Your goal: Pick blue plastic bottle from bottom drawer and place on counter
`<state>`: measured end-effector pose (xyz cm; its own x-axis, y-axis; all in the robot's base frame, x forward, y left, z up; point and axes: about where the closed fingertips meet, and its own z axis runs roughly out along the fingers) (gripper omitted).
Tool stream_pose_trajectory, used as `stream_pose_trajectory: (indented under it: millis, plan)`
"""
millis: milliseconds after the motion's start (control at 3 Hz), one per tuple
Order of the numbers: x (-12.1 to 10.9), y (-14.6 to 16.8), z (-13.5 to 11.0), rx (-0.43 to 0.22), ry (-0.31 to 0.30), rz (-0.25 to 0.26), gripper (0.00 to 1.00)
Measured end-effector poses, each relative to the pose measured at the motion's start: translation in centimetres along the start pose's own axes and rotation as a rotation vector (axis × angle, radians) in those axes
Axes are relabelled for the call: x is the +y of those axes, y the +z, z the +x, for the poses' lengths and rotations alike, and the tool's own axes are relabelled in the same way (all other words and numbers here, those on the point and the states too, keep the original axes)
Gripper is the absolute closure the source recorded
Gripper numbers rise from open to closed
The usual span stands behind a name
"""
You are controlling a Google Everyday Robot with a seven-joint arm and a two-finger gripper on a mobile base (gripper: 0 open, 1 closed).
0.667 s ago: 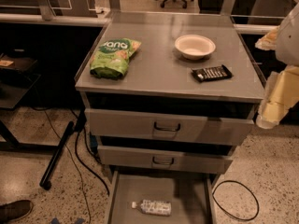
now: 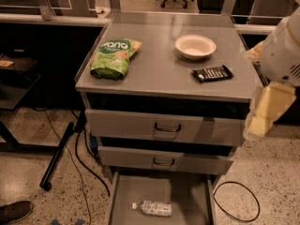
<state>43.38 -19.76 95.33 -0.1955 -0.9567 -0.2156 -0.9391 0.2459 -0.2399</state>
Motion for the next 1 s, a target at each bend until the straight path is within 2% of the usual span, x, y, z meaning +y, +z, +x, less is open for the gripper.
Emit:
stream_pose_trajectory:
  millis: [333, 1000]
  plan:
    - [2.19, 4.81, -1.36, 0.02, -0.04, -0.061, 0.0]
    - [2.42, 4.69, -1.08, 0.002, -0.038, -0.049, 0.0]
